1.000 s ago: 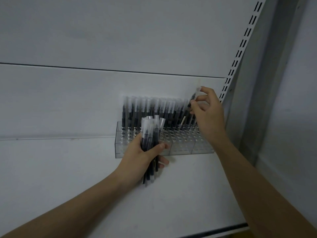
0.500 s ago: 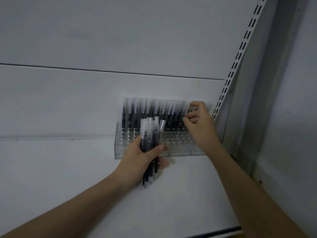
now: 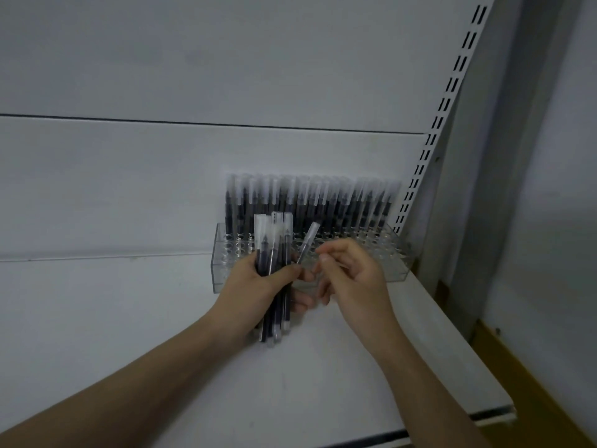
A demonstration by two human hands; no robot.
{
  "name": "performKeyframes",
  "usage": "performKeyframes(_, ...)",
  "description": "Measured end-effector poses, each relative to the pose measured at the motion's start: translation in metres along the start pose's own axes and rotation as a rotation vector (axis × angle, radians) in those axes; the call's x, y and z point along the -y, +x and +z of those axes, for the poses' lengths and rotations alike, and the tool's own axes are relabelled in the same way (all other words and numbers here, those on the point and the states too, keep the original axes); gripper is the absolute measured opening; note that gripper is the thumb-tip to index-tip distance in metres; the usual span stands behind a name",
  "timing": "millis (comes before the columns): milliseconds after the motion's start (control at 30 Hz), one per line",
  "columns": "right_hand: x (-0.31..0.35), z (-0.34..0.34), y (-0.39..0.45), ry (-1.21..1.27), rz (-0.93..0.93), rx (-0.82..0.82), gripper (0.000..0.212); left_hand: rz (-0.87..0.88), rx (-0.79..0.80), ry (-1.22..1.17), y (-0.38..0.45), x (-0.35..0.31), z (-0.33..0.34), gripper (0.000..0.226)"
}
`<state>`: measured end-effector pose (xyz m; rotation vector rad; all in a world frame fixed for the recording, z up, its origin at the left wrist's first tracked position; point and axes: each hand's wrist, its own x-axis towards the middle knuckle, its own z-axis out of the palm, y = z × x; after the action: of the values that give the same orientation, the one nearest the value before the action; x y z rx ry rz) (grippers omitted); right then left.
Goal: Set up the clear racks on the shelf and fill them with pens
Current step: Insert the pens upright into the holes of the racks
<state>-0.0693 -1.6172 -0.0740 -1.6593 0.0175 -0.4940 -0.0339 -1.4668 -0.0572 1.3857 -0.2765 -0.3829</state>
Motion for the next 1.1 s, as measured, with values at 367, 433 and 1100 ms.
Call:
performKeyframes(367,0.003,-0.007,0.001,0.11,0.064,0.037,0.007,-0.014,0.083,0.012,-0.001,0.007,0.005,0.013)
performKeyframes(433,0.002,-0.009,0.0,0.101,0.051,0.032,0.007,-0.016,0.091,0.007,-0.002,0.008,0.006,0.014)
performKeyframes(1100,-0.001,-0.015,0.007,0.334,0.091,-0.146,0.018,-0.042,0.074,-0.027,-0.006,0.005,0.006,0.022)
